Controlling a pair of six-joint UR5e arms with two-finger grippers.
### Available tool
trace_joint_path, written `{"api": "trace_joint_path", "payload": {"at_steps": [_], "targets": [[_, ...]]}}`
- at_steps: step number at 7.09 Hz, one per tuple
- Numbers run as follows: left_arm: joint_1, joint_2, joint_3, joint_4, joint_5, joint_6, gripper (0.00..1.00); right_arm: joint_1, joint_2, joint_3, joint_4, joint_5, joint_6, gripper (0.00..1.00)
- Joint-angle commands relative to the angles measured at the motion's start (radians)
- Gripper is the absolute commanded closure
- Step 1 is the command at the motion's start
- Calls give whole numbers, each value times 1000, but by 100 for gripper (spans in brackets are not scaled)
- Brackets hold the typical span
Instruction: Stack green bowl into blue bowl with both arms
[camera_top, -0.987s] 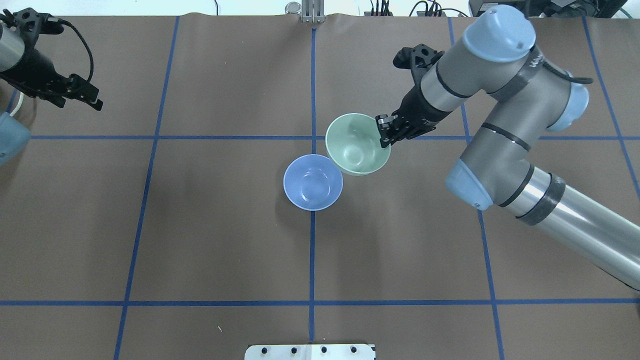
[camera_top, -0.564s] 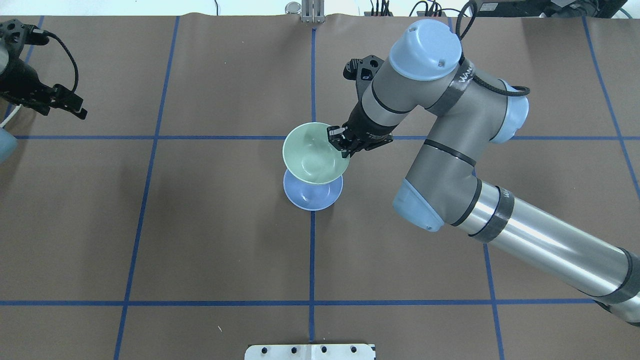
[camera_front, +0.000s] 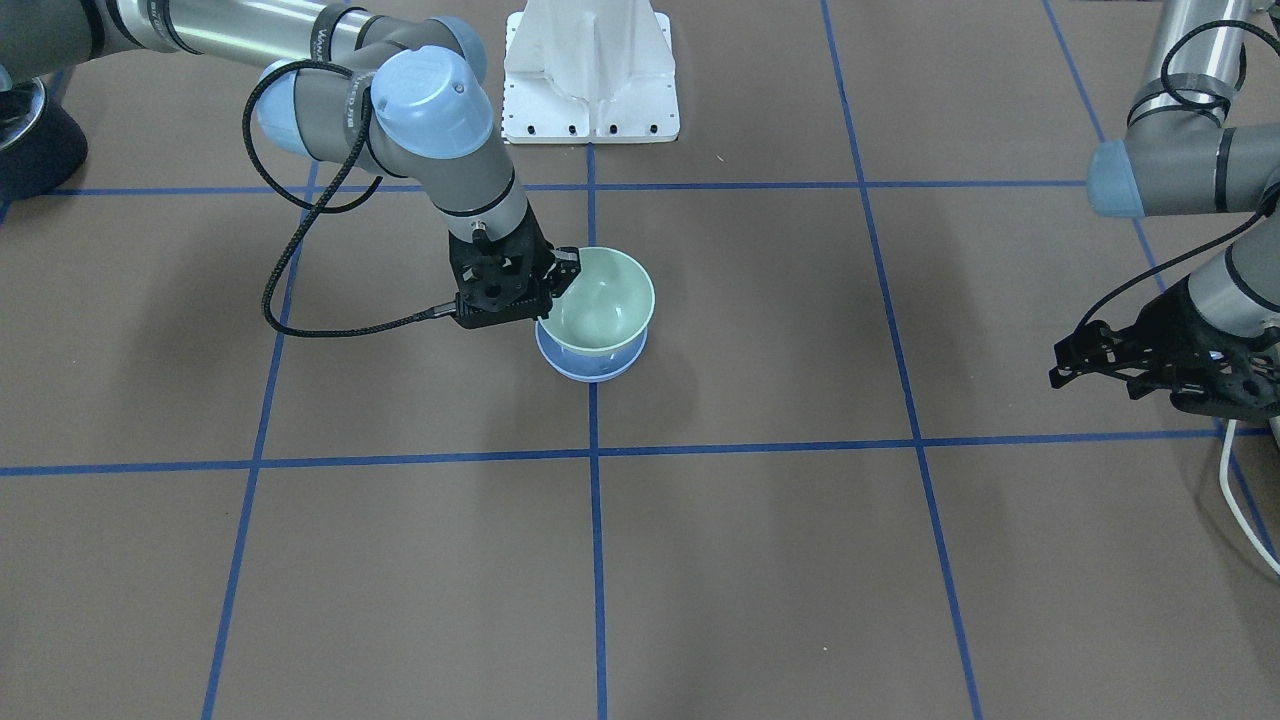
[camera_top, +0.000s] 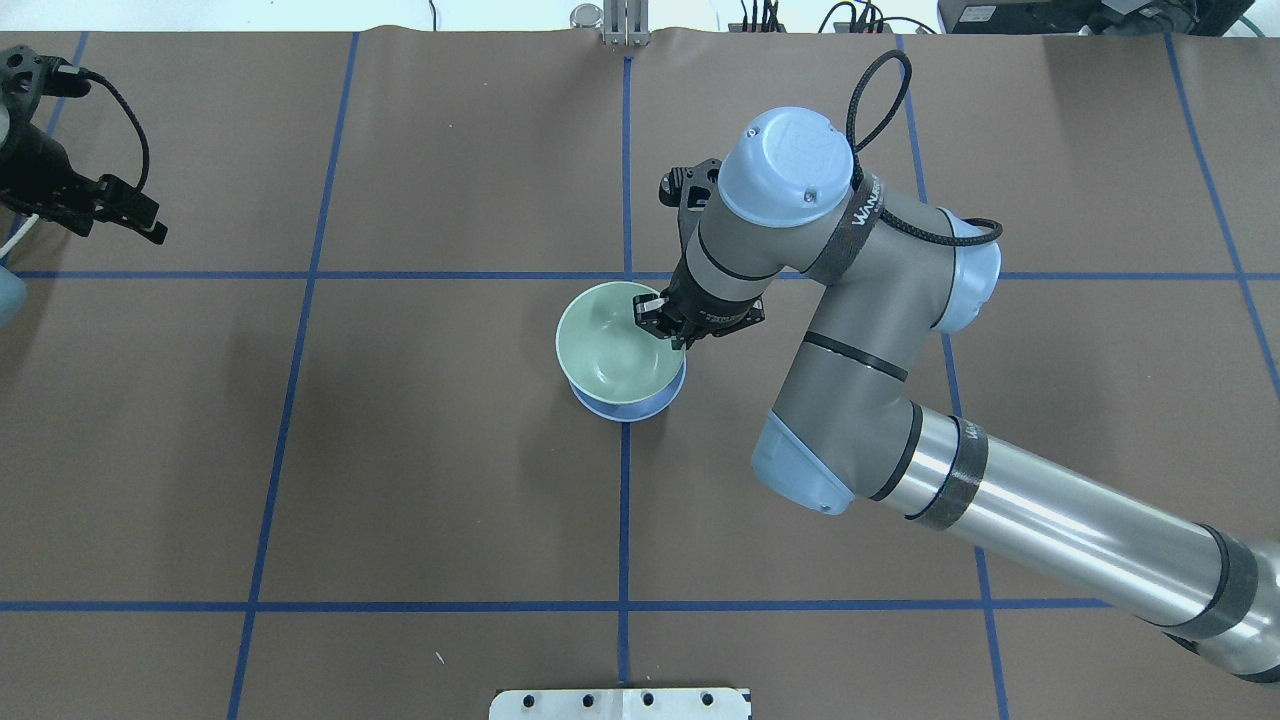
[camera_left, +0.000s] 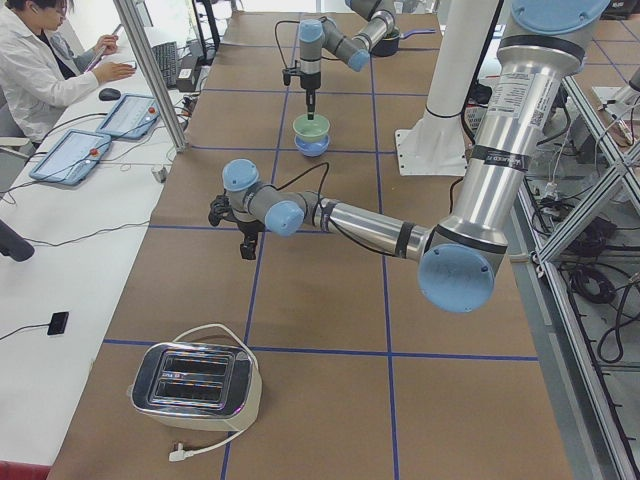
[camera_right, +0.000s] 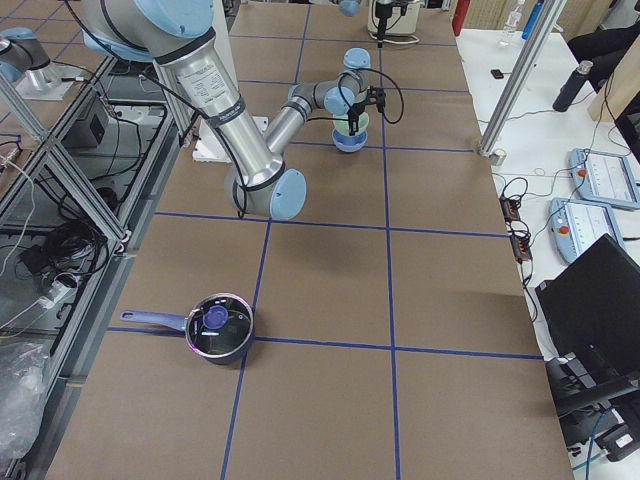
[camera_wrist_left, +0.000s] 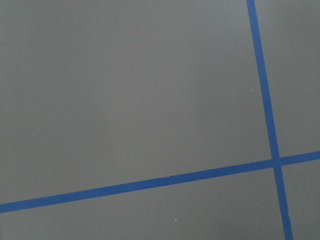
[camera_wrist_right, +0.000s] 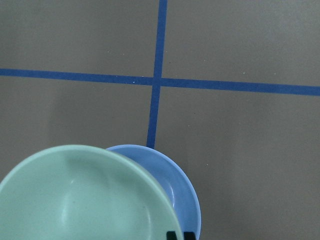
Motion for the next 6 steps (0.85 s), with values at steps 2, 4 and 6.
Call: {"api": "trace_joint_path", "payload": {"at_steps": [2,4,6], "targets": [[1,-1,12,-2,0,0,2,-5,-6,-4,8,-5,-11,100],[1,-1,18,-2,0,-2,2,-5,0,-18,21,-7,-8,100],[3,-1,18,-2,0,-3,2,-8,6,-85,90,-7,-8,100]]}}
